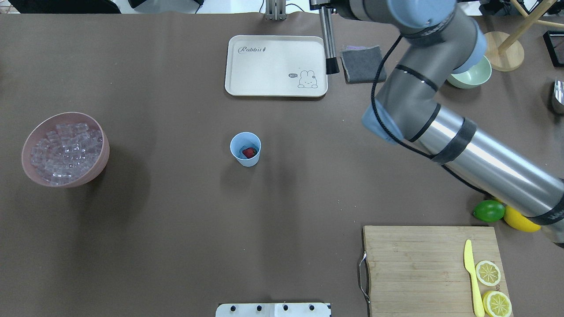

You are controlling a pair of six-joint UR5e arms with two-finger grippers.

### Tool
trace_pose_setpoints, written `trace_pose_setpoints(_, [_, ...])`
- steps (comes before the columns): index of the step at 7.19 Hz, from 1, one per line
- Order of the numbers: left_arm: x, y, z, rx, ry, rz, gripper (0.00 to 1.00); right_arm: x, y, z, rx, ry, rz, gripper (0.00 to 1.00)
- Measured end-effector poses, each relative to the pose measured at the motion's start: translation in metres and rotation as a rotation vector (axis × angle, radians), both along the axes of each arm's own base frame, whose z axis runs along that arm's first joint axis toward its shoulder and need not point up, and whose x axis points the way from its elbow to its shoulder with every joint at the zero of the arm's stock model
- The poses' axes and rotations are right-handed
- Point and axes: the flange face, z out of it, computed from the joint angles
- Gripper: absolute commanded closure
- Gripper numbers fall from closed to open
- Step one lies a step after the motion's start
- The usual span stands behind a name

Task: Mash ice and strawberries in cup
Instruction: 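Lift the muddler out of the cup and carry it toward the green bowl, then lower the muddler upright onto the table and open the right gripper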

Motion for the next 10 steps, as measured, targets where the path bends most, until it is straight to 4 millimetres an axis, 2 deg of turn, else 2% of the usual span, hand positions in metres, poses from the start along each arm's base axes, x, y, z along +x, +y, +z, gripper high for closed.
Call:
trace_pose_setpoints(2, [0.002,0.002,-0.015,0.068,-0.006,0.005,0.02,0.091,-0.018,0.06,-0.237,0.017,-0.124,1.0])
trace_pose_setpoints(3, [0.005,0.005,-0.016,0.101,-0.006,0.01,0.02,0.124,-0.017,0.095,-0.349,0.02,-0.155,1.0])
trace_pose_setpoints(4, [0.011,0.008,-0.017,0.133,-0.005,0.024,0.02,0.141,-0.012,0.133,-0.453,0.034,-0.166,1.0])
trace_pose_setpoints(6, [0.03,0.006,-0.022,0.184,-0.002,0.06,0.02,0.14,0.002,0.193,-0.648,0.109,-0.193,1.0])
trace_pose_setpoints(10, [0.062,-0.013,-0.039,0.246,-0.019,0.135,0.02,0.12,0.037,0.295,-0.704,0.288,-0.376,1.0])
